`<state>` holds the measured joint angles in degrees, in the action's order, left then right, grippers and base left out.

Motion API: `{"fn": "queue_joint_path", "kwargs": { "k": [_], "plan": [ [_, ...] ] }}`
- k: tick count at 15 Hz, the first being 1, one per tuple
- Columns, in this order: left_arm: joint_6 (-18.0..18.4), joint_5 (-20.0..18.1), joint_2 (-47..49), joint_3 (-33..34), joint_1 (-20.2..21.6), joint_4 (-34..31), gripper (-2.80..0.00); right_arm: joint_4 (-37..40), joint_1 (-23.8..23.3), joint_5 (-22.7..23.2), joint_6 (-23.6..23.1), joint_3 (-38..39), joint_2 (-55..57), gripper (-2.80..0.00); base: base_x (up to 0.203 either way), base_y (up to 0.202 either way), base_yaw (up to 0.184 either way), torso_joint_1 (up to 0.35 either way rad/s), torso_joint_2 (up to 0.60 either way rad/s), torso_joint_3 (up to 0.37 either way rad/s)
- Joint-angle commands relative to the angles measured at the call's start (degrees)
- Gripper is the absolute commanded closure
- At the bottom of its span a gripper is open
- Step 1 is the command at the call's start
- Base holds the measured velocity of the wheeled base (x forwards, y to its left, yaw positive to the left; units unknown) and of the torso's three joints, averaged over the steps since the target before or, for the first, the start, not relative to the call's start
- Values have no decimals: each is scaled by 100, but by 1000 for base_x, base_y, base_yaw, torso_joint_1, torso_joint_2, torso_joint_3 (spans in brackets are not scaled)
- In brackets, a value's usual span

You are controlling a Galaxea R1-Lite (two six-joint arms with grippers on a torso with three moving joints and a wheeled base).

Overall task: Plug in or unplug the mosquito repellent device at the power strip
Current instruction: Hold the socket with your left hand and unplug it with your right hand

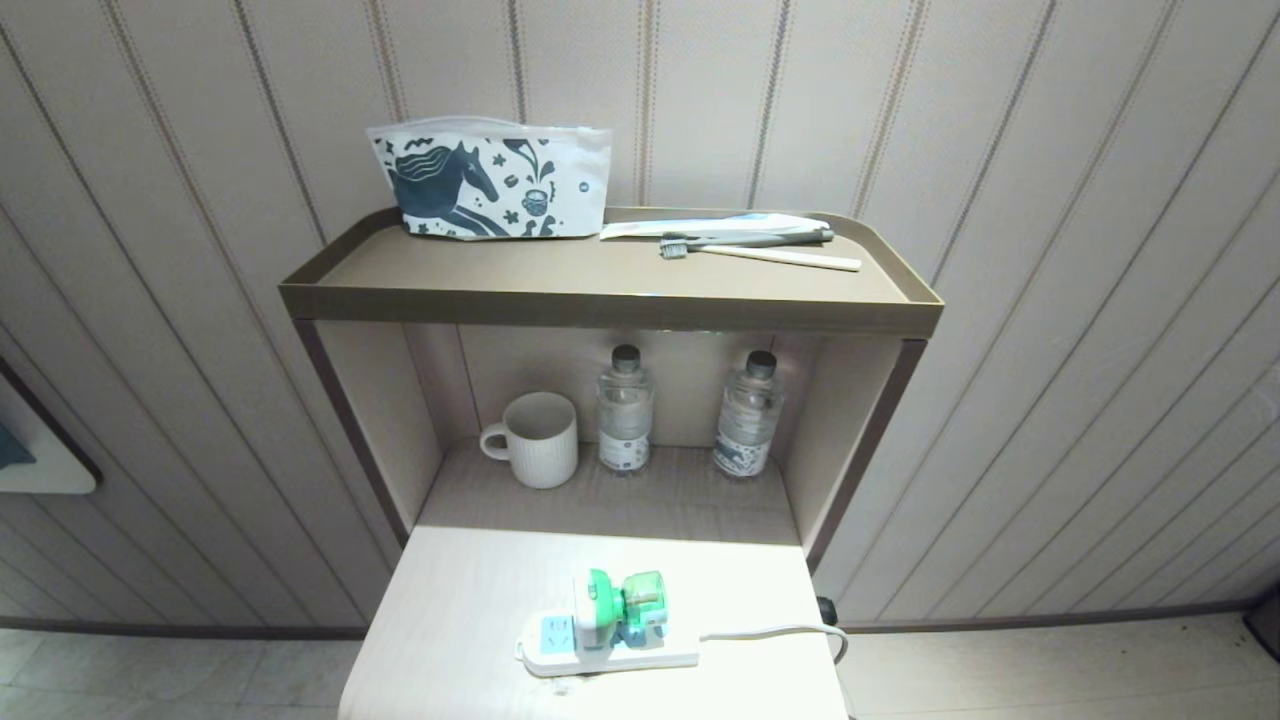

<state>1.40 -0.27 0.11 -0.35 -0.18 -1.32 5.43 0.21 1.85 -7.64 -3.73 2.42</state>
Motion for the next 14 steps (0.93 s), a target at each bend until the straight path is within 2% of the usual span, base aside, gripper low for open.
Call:
{"fn": "queue_joint_path", "kwargs": {
  "k": [1,4,7,9,12,14],
  "plan": [
    [2,-1,5,0,1,6,0,-31,-2,64,188,-739,308,0,0,0,0,0,0,0],
    [0,0,-2,0,1,9,0,32,7,213,565,-2418,1694,0,0,0,0,0,0,0],
    [0,0,-2,0,1,9,0,209,18,628,715,-4125,3111,0,0,0,0,0,0,0],
    [0,0,-2,0,1,9,0,863,32,1116,754,-5400,3751,0,0,0,0,0,0,0],
    [0,0,-2,0,1,9,0,2296,62,1877,689,-7096,4610,0,0,0,0,0,0,0],
    [0,0,-2,0,1,9,0,2918,272,2140,424,-7785,5160,0,0,0,0,0,0,0]
  ]
}}
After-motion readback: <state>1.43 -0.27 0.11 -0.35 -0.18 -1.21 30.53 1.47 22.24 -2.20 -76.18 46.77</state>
